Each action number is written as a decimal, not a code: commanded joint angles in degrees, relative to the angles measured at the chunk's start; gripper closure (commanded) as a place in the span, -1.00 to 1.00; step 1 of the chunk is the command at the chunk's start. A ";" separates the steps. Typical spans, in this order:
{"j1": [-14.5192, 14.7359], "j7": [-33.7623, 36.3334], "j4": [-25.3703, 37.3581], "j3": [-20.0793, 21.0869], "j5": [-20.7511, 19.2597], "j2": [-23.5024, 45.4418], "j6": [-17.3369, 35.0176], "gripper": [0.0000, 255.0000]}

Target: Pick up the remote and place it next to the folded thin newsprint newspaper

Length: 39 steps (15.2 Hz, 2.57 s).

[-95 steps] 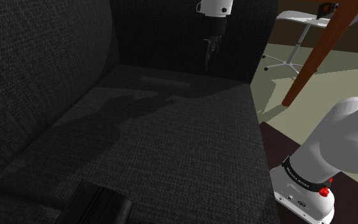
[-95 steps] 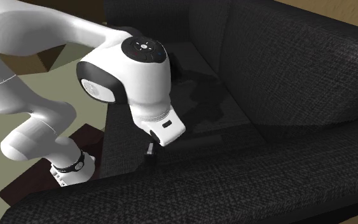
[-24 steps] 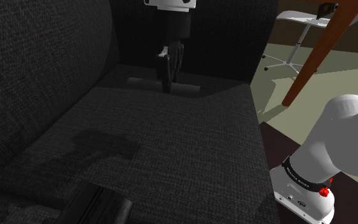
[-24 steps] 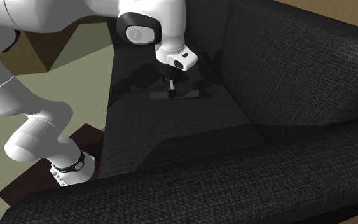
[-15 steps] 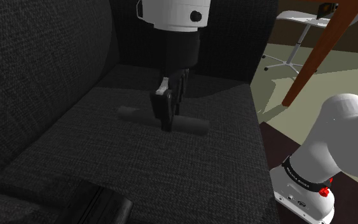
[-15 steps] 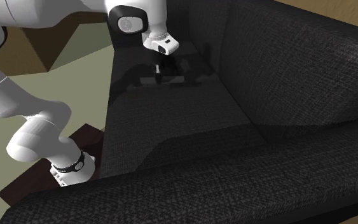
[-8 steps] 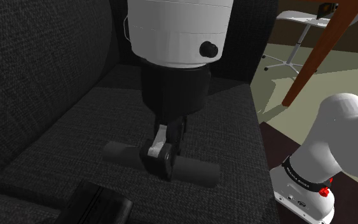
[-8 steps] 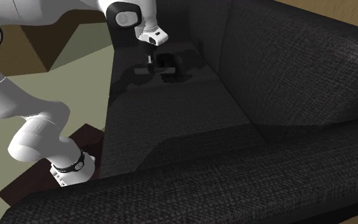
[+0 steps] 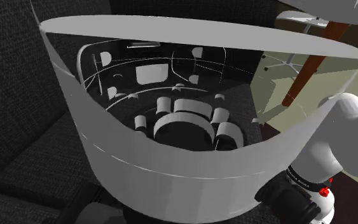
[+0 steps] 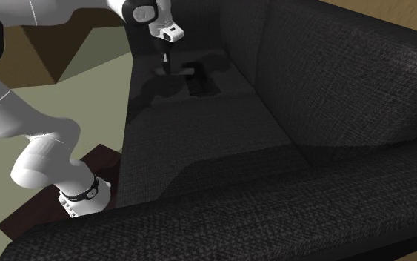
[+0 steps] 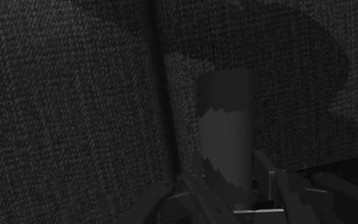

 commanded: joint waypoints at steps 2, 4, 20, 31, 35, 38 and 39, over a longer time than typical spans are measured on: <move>0.74 5.32 2.82 3.94 -1.41 2.86 0.93 1.00; 1.20 9.08 4.92 6.72 -2.99 5.28 1.59 1.00; 25.22 44.83 35.02 15.80 -35.52 40.85 -2.38 1.00; 28.23 47.37 32.54 14.21 -38.45 44.42 2.79 1.00; 27.70 47.63 29.62 13.98 -38.81 44.66 5.74 1.00; 27.45 47.88 27.65 13.72 -39.20 44.99 7.86 1.00; 27.38 47.99 26.93 13.60 -39.38 45.16 8.68 1.00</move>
